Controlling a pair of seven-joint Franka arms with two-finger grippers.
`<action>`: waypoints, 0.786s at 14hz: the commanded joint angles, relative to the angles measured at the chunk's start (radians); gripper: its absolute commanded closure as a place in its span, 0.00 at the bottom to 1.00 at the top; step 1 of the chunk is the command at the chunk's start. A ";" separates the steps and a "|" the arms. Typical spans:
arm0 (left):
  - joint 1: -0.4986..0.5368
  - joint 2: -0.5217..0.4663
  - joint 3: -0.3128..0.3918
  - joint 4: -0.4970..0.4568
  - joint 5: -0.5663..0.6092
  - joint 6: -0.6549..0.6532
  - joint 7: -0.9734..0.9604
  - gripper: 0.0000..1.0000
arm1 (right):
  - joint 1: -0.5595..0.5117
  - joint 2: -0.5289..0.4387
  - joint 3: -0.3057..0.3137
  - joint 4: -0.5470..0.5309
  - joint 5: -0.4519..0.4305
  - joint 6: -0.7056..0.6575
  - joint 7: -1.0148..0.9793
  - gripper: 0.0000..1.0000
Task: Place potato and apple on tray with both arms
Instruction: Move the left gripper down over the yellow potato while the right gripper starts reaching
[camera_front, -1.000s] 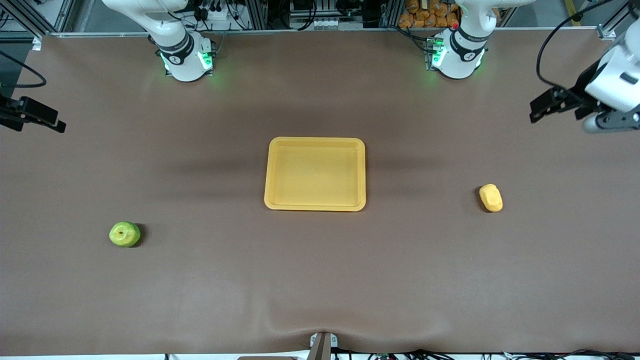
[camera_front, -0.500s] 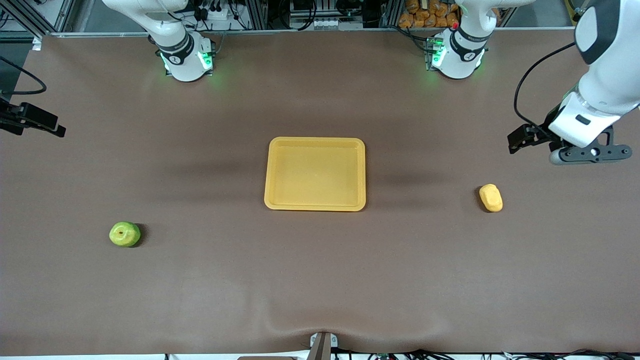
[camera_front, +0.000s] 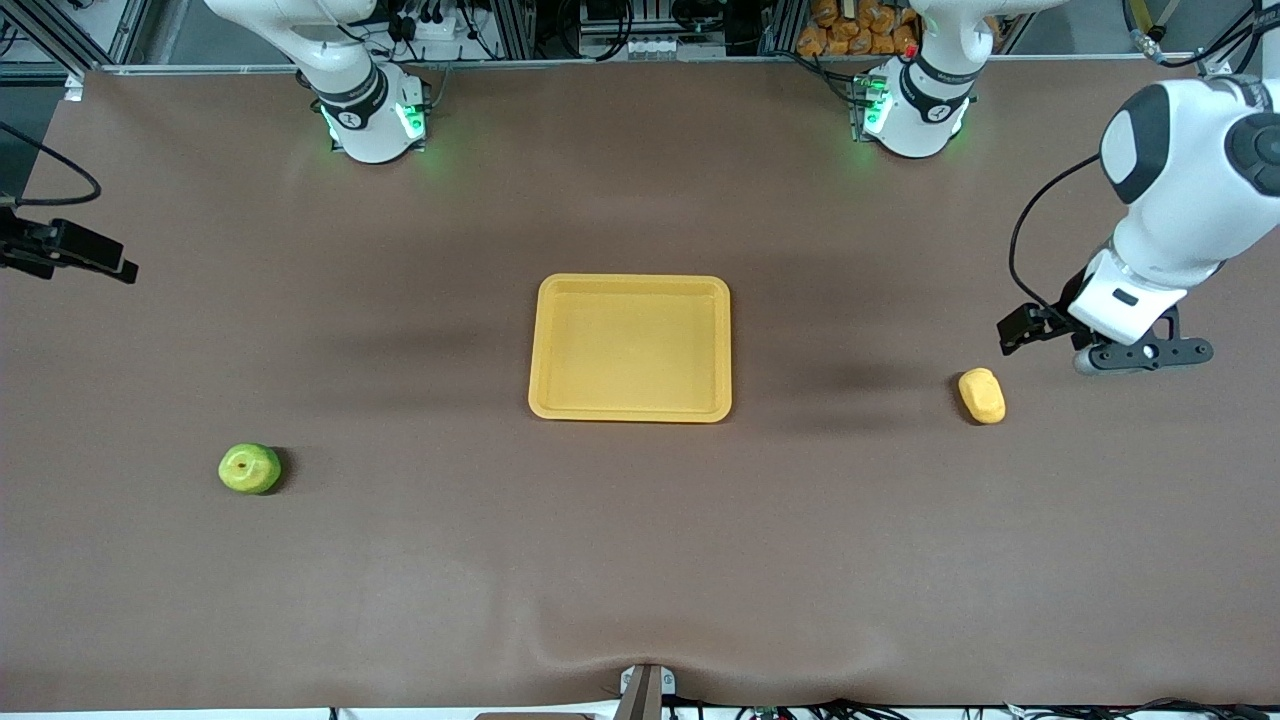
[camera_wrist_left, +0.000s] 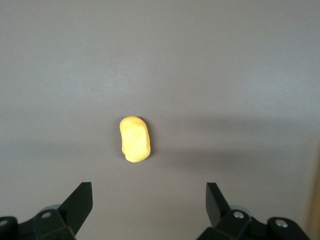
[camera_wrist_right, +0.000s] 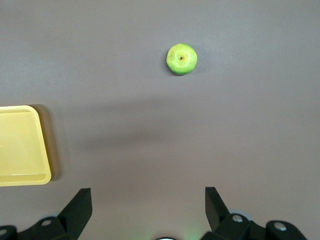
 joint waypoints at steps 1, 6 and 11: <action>0.009 0.010 -0.006 -0.004 0.020 0.019 -0.012 0.00 | -0.015 0.027 0.007 0.008 -0.013 0.019 -0.015 0.00; 0.037 0.111 -0.008 -0.004 0.019 0.112 -0.013 0.00 | -0.019 0.052 0.007 0.008 -0.015 0.061 -0.015 0.00; 0.040 0.194 -0.008 0.005 0.019 0.174 -0.030 0.00 | -0.019 0.093 0.007 0.008 -0.013 0.079 -0.015 0.00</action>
